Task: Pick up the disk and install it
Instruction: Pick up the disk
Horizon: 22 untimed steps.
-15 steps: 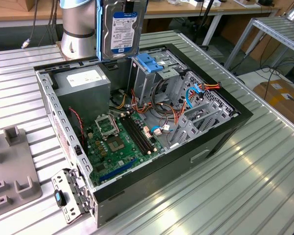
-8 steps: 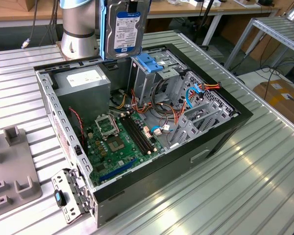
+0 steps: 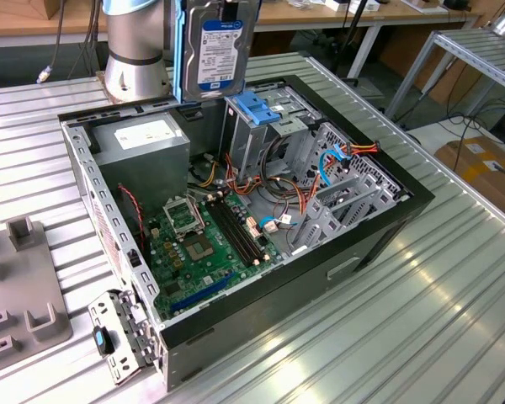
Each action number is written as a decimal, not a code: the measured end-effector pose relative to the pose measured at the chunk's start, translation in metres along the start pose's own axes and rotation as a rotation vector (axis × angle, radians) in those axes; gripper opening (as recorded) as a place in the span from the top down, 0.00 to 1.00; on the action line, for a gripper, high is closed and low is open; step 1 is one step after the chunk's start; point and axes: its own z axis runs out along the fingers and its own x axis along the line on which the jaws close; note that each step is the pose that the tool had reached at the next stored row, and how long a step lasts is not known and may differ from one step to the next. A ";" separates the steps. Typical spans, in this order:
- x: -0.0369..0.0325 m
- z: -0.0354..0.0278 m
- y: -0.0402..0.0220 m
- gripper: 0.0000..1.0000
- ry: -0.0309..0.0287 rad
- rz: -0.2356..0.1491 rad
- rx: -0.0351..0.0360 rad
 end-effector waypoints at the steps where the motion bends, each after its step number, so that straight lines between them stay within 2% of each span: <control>1: 0.0000 0.0000 -0.0006 0.65 0.0000 0.000 0.0000; 13: -0.0002 0.0000 -0.0057 0.65 0.0000 0.000 0.0000; 22: -0.0002 0.0000 -0.0060 0.65 0.0000 0.000 0.0000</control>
